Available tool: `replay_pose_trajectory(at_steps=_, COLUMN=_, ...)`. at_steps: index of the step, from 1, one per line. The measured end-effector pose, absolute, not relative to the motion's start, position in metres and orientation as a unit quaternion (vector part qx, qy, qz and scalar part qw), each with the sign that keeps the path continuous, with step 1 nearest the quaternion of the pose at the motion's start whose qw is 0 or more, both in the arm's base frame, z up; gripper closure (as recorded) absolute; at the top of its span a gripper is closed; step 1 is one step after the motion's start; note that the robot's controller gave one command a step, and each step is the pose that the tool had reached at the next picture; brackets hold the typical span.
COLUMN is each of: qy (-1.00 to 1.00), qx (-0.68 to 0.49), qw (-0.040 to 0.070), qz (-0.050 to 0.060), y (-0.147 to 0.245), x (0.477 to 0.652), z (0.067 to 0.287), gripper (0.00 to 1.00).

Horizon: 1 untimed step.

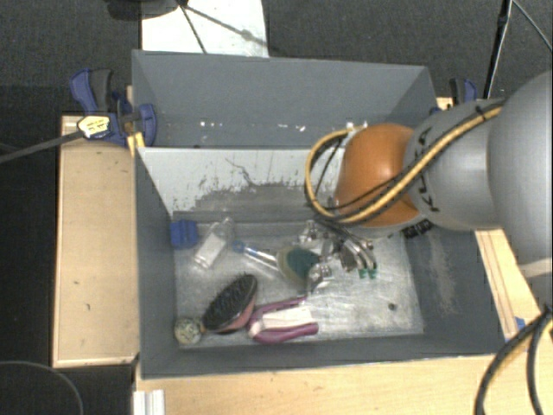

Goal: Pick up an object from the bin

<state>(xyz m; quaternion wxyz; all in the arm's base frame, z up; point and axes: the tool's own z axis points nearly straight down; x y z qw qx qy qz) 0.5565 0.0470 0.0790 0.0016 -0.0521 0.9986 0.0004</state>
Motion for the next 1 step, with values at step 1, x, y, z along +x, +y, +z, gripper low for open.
replay_pose_trajectory(at_steps=1, qy=0.998, qx=-0.056, qw=0.005, qz=0.001, y=0.0617, x=0.5548, z=0.2041, gripper=1.00)
